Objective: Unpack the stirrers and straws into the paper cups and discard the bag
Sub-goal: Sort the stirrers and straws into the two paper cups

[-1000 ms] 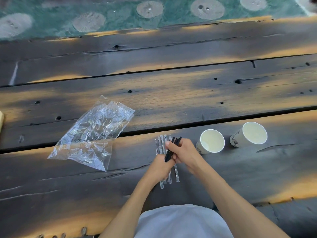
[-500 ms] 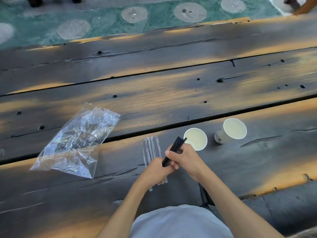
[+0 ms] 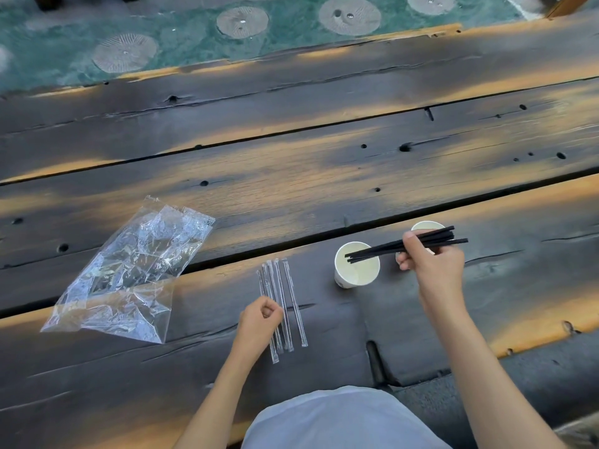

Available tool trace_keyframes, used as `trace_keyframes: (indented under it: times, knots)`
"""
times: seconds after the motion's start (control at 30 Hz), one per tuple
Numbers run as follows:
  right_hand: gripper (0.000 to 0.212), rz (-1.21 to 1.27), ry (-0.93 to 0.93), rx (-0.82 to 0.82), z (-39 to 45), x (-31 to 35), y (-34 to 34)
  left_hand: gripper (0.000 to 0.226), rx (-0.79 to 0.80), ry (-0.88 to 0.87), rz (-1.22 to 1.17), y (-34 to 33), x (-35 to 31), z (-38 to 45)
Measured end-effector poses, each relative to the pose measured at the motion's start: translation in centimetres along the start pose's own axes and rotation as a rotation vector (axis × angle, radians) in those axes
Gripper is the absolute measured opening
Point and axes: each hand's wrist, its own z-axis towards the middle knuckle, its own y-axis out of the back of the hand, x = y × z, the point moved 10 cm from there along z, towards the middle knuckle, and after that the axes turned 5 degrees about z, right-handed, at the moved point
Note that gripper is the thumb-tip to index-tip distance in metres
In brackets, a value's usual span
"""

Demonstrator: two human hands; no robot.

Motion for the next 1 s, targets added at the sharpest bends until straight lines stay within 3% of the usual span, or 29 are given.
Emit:
trace_keyframes:
  times: [0.27,0.5,0.67,0.83,0.9,1.0]
  knots:
    - [0.008,-0.331,-0.072,0.113,0.2,-4.3,-2.8,0.007,-0.01,0.044,-0.016,0.0,1.9,0.1]
    - [0.005,-0.36,-0.13,0.137,-0.1,-5.0,-2.8,0.009,0.003,0.086,-0.105,0.2,3.0,0.3]
    - [0.007,-0.357,-0.018,0.13,-0.5,-0.5,-2.3,0.019,-0.013,0.101,-0.149,0.4,3.3,0.7]
    - [0.01,-0.395,0.161,0.095,-2.2,4.4,-4.3,0.014,-0.055,0.121,-0.169,0.9,3.7,1.2]
    - [0.011,-0.363,0.139,0.156,-3.1,4.0,-6.9,0.008,-0.099,0.15,-0.173,1.4,4.0,1.6]
    - [0.015,-0.38,-0.096,0.395,-5.1,-2.5,-12.5,0.014,-0.122,0.201,-0.149,1.6,4.6,2.6]
